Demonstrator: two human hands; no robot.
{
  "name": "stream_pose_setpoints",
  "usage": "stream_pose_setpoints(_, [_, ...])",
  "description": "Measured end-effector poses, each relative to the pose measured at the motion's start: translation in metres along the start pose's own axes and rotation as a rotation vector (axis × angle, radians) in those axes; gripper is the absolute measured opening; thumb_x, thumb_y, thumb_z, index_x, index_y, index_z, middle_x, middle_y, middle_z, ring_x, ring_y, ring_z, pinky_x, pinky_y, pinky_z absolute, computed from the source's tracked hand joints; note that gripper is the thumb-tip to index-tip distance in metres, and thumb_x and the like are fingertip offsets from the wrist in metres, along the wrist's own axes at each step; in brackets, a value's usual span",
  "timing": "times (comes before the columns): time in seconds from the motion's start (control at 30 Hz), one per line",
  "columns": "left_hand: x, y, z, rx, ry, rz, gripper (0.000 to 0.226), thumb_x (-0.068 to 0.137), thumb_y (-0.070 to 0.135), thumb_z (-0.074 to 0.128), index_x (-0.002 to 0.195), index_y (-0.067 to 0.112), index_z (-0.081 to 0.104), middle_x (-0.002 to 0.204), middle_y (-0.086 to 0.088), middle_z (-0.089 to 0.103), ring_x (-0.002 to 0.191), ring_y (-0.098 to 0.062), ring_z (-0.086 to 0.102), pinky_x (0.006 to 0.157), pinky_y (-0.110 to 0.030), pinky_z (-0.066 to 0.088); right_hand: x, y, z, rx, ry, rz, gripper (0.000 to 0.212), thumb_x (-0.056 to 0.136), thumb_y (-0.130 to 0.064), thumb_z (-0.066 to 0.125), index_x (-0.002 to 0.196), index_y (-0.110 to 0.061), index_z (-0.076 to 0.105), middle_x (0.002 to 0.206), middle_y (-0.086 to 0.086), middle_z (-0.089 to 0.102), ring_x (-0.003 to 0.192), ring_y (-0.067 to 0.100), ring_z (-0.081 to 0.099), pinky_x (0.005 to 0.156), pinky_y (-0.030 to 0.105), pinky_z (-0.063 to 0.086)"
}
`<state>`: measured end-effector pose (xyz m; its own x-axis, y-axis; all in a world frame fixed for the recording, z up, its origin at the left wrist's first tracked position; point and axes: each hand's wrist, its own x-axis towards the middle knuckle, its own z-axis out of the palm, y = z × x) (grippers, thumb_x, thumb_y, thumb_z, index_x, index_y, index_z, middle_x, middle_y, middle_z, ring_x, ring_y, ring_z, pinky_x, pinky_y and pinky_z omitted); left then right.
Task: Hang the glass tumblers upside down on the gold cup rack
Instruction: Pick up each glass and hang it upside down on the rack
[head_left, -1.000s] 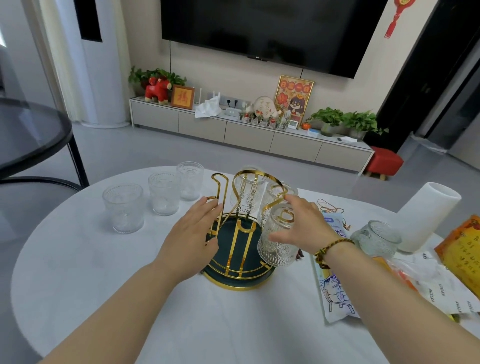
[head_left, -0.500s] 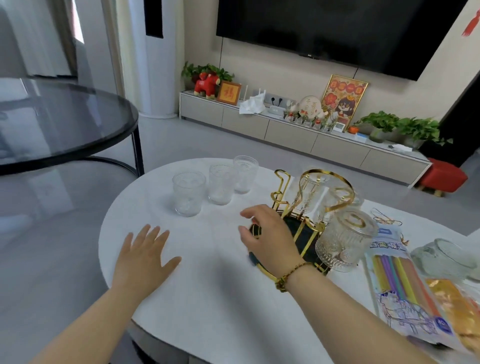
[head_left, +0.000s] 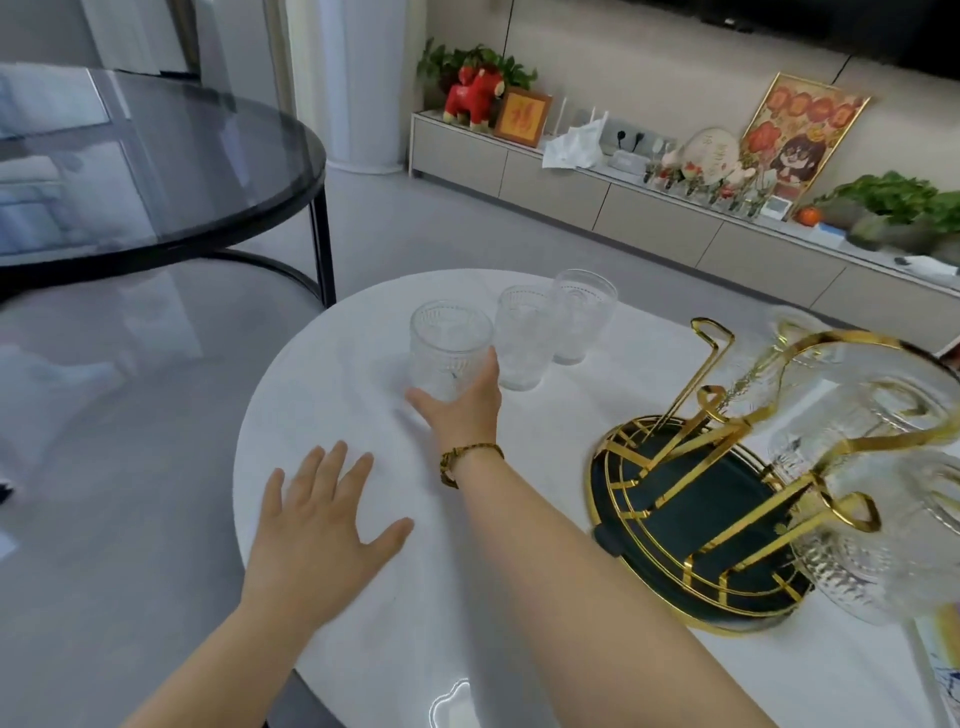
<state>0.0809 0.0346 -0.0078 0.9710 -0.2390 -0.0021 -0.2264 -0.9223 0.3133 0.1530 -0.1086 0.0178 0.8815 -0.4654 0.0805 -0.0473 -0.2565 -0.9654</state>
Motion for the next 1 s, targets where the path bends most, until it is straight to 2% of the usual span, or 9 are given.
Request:
stream_pose_setpoints(0.2, [0.001, 0.002, -0.001, 0.026, -0.014, -0.013, 0.074, 0.081, 0.066, 0.026, 0.14, 0.03, 0.0, 0.155, 0.004, -0.006, 0.142, -0.014, -0.011, 0.116, -0.039, -0.007, 0.013, 0.004, 0.005, -0.025, 0.024, 0.024, 0.07, 0.06, -0.02, 0.075, 0.115, -0.017, 0.031, 0.097, -0.012, 0.034, 0.092, 0.008, 0.037, 0.078, 0.02, 0.034])
stream_pose_setpoints(0.33, [0.002, 0.001, -0.002, -0.001, -0.014, -0.005, 0.074, 0.081, 0.066, 0.028, 0.14, 0.029, 0.003, 0.156, 0.004, -0.003, 0.142, -0.014, -0.009, 0.116, -0.04, -0.006, -0.009, -0.005, -0.011, 0.003, 0.032, 0.003, 0.064, 0.061, -0.022, 0.073, 0.11, -0.026, 0.031, 0.083, -0.024, 0.035, 0.087, 0.008, 0.039, 0.069, 0.011, 0.036])
stream_pose_setpoints(0.4, [0.001, 0.001, -0.002, -0.01, -0.027, -0.002, 0.074, 0.081, 0.066, 0.029, 0.141, 0.029, 0.005, 0.156, 0.003, -0.001, 0.142, -0.015, -0.008, 0.117, -0.04, -0.005, -0.025, -0.016, -0.026, 0.034, 0.009, -0.042, 0.058, 0.059, -0.023, 0.073, 0.101, -0.034, 0.034, 0.087, -0.022, 0.042, 0.09, 0.007, 0.046, 0.075, 0.019, 0.044])
stream_pose_setpoints(0.5, [-0.002, 0.003, -0.009, -0.03, -0.067, -0.001, 0.071, 0.083, 0.063, 0.031, 0.141, 0.028, 0.008, 0.156, 0.002, 0.002, 0.143, -0.016, -0.005, 0.116, -0.041, -0.004, -0.056, -0.039, -0.06, 0.051, -0.032, -0.19, 0.055, 0.056, -0.021, 0.072, 0.089, -0.049, 0.037, 0.093, -0.026, 0.048, 0.093, -0.013, 0.047, 0.075, 0.009, 0.043])
stream_pose_setpoints(0.6, [-0.002, 0.011, -0.021, -0.141, -0.053, -0.001, 0.057, 0.09, 0.048, 0.037, 0.139, 0.023, 0.022, 0.154, -0.003, 0.015, 0.142, -0.02, 0.009, 0.116, -0.041, 0.005, -0.091, -0.059, -0.096, 0.025, -0.076, -0.244, 0.062, 0.053, -0.026, 0.071, 0.1, -0.047, 0.037, 0.114, -0.01, 0.049, 0.111, 0.002, 0.044, 0.094, 0.024, 0.043])
stream_pose_setpoints(0.63, [-0.003, 0.019, -0.027, -0.223, -0.037, 0.01, 0.051, 0.092, 0.04, 0.04, 0.138, 0.021, 0.026, 0.153, -0.005, 0.02, 0.141, -0.022, 0.015, 0.116, -0.041, 0.008, -0.102, -0.067, -0.111, 0.025, -0.094, -0.259, 0.062, 0.051, -0.03, 0.071, 0.1, -0.05, 0.038, 0.115, -0.013, 0.049, 0.111, -0.001, 0.044, 0.093, 0.019, 0.044])
stream_pose_setpoints(0.73, [-0.008, 0.055, -0.048, -0.43, 0.023, 0.13, 0.041, 0.093, 0.021, 0.043, 0.133, 0.015, 0.037, 0.148, -0.009, 0.032, 0.136, -0.024, 0.029, 0.113, -0.037, 0.016, -0.128, -0.084, -0.16, -0.022, -0.157, -0.271, 0.068, 0.053, -0.028, 0.074, 0.099, -0.06, 0.036, 0.112, -0.027, 0.045, 0.104, -0.012, 0.046, 0.073, 0.002, 0.043])
stream_pose_setpoints(0.87, [-0.016, 0.112, -0.076, -0.551, 0.052, 0.342, 0.036, 0.093, 0.012, 0.042, 0.129, 0.016, 0.044, 0.141, -0.005, 0.044, 0.128, -0.022, 0.042, 0.105, -0.028, 0.027, -0.153, -0.09, -0.224, -0.164, -0.179, -0.22, 0.083, 0.058, -0.018, 0.079, 0.113, -0.05, 0.026, 0.11, -0.033, 0.036, 0.095, -0.03, 0.037, 0.068, -0.008, 0.035])
stream_pose_setpoints(1.0, [-0.023, 0.167, -0.093, -0.555, 0.023, 0.518, 0.038, 0.094, 0.01, 0.038, 0.131, 0.021, 0.041, 0.143, -0.001, 0.042, 0.13, -0.019, 0.038, 0.106, -0.028, 0.028, -0.177, -0.104, -0.28, -0.356, -0.157, -0.199, 0.069, 0.051, -0.031, 0.081, 0.098, -0.048, 0.033, 0.102, -0.032, 0.039, 0.085, -0.035, 0.036, 0.06, -0.01, 0.032])
